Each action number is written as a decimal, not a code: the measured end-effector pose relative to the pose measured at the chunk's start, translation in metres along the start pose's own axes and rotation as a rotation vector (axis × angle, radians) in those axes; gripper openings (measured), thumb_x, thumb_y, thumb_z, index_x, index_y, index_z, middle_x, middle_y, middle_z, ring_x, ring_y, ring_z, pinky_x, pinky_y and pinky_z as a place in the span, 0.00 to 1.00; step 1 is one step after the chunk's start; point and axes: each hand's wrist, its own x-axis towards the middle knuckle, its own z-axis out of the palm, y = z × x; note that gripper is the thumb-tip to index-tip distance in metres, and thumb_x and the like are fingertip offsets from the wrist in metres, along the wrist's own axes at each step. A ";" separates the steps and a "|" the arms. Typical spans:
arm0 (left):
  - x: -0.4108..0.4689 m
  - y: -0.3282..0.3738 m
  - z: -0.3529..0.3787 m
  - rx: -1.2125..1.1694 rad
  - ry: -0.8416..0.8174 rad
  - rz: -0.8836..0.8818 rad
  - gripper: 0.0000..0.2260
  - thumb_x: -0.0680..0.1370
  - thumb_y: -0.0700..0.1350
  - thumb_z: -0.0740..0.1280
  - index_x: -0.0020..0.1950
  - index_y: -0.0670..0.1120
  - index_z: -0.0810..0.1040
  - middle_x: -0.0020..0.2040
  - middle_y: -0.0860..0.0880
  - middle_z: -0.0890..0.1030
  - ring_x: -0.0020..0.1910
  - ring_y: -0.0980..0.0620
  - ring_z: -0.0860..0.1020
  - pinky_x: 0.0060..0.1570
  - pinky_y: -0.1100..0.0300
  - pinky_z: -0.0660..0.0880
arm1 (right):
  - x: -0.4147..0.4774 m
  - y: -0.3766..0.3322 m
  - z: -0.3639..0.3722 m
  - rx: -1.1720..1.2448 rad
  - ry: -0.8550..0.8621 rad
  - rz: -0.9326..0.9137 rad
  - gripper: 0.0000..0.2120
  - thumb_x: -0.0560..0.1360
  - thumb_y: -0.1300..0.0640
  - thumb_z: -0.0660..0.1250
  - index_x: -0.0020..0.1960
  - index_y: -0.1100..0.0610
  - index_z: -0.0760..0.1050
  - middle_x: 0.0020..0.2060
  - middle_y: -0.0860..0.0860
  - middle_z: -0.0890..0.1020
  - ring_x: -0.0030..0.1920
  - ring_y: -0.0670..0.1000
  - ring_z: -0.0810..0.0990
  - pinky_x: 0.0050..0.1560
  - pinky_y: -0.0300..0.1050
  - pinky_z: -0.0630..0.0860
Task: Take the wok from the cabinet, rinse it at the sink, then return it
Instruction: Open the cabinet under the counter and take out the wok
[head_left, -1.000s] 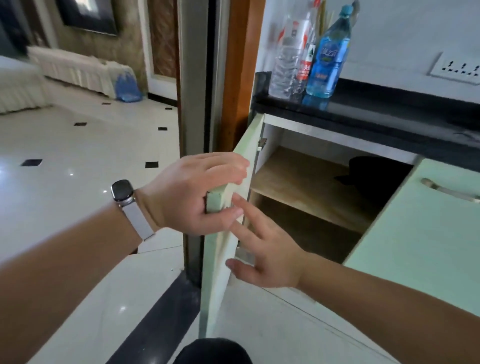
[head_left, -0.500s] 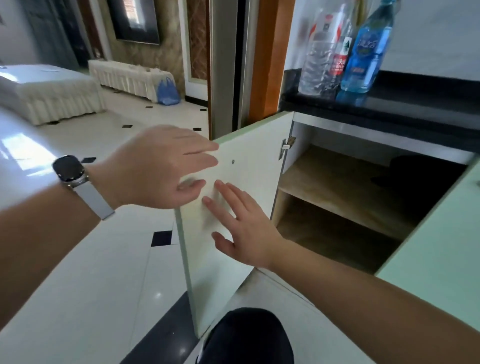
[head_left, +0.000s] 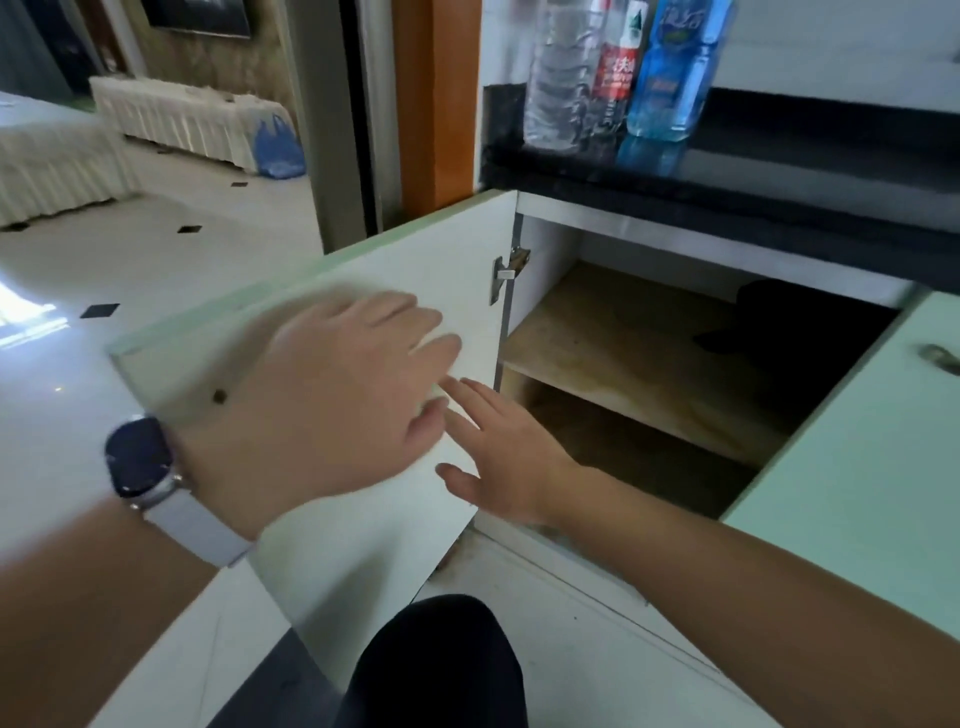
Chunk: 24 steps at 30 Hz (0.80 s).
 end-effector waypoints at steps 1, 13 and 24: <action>0.010 0.007 0.009 -0.039 -0.003 0.004 0.15 0.75 0.50 0.63 0.54 0.44 0.83 0.53 0.44 0.84 0.55 0.42 0.81 0.44 0.47 0.80 | -0.005 0.010 -0.011 -0.020 -0.036 0.042 0.30 0.78 0.43 0.61 0.76 0.53 0.62 0.78 0.57 0.64 0.76 0.61 0.64 0.72 0.62 0.67; 0.134 0.087 0.143 -0.527 -0.177 0.041 0.20 0.80 0.57 0.59 0.69 0.52 0.74 0.66 0.53 0.78 0.64 0.51 0.76 0.57 0.58 0.76 | -0.092 0.081 -0.213 -0.482 0.000 0.273 0.25 0.79 0.44 0.56 0.70 0.54 0.74 0.67 0.54 0.78 0.67 0.57 0.76 0.67 0.54 0.71; 0.235 0.145 0.210 -0.616 -0.369 0.020 0.27 0.79 0.62 0.57 0.75 0.53 0.63 0.71 0.49 0.71 0.64 0.45 0.76 0.53 0.52 0.77 | -0.098 0.168 -0.287 -0.819 -0.272 0.267 0.35 0.78 0.45 0.64 0.80 0.50 0.52 0.75 0.57 0.69 0.72 0.62 0.72 0.69 0.59 0.69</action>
